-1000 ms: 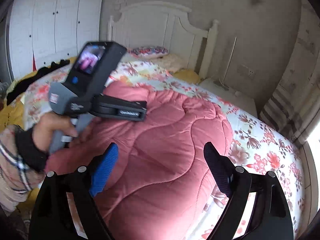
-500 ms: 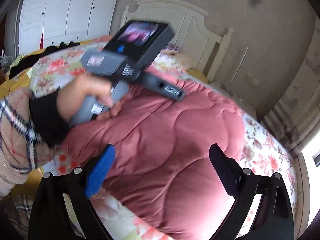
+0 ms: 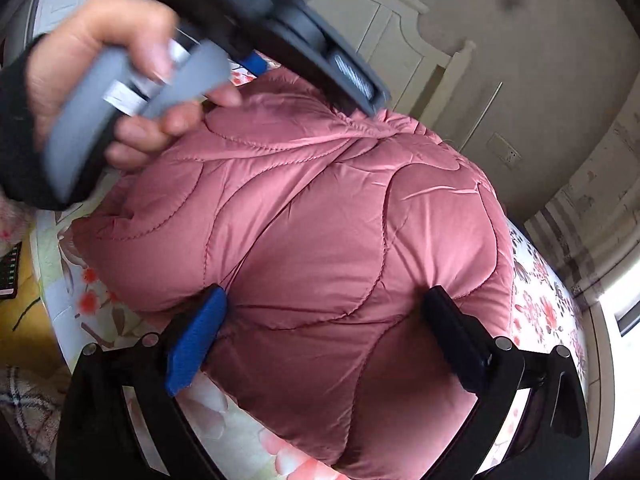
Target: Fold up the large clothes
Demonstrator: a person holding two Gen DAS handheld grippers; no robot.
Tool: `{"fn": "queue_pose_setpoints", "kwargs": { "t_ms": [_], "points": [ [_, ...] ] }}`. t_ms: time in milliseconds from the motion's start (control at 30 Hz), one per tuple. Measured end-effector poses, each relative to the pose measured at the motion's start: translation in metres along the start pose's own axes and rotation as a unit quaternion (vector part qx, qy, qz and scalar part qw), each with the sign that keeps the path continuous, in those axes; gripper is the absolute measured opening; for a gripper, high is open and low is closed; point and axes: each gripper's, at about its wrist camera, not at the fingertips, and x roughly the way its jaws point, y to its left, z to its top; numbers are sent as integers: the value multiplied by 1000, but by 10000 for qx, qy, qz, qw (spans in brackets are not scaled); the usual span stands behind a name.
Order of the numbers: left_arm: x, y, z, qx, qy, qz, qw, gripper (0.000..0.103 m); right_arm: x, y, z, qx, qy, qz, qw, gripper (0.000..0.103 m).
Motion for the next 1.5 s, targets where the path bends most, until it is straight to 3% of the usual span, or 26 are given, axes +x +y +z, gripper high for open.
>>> {"fn": "queue_pose_setpoints", "kwargs": {
  "t_ms": [67, 133, 333, 467, 567, 633, 700, 767, 867, 1000, 1100, 1167, 1200, 1267, 1300, 1367, 1433, 1500],
  "points": [
    [-10, 19, -9, -357, 93, -301, 9989, 101, 1, -1, -1, 22, -19, 15, 10000, 99],
    [-5, 33, -20, -628, 381, -378, 9966, 101, 1, -1, -1, 34, -37, 17, 10000, 99],
    [14, 38, -36, -898, 742, -1007, 9881, 101, 0, 1, -1, 40, -73, 3, 10000, 99],
    [26, 34, -44, -799, 814, -981, 9886, 101, 1, 1, 0, 42, -73, 2, 10000, 99],
    [38, 41, -50, -1019, 962, -1216, 9826, 101, -3, 3, 0, 64, -85, 13, 9999, 99],
    [44, 47, -55, -1150, 995, -1417, 9781, 101, -11, 0, 1, 147, -128, 128, 9997, 99],
    [43, 47, -55, -1057, 915, -1444, 9796, 101, -29, -12, 4, 375, -312, 499, 9976, 97],
    [43, 48, -56, -1068, 895, -1476, 9792, 101, -56, -48, 4, 1119, -803, 1090, 9845, 97],
    [44, 49, -56, -1099, 888, -1527, 9781, 101, -73, -118, -13, 2530, -1143, 1397, 9505, 99],
    [44, 52, -58, -1194, 905, -1659, 9747, 101, -26, -178, -59, 4180, -412, 2361, 8762, 99],
    [44, 53, -60, -1206, 964, -1754, 9723, 101, 13, -168, -75, 4365, 298, 2625, 8600, 99],
    [44, 51, -63, -1194, 1019, -1907, 9690, 101, 33, -153, -80, 4462, 413, 3265, 8322, 99],
    [44, 49, -65, -1139, 1040, -2061, 9663, 96, 40, -146, -81, 4489, 433, 3488, 8215, 99],
    [48, 52, -72, -1333, 1140, -2541, 9511, 83, 41, -134, -76, 4319, 365, 3350, 8366, 99],
    [48, 55, -74, -1411, 1095, -2630, 9481, 75, 40, -131, -75, 4290, 294, 3294, 8405, 98],
    [47, 59, -76, -1470, 978, -2813, 9432, 63, 29, -127, -73, 4127, -27, 3158, 8543, 80],
    [43, 62, -77, -1550, 800, -2974, 9387, 55, 15, -123, -69, 3869, -351, 2935, 8734, 73],
    [42, 58, -74, -1514, 701, -2952, 9407, 50, 5, -119, -64, 3623, -531, 2695, 8907, 69]
  ]
}}
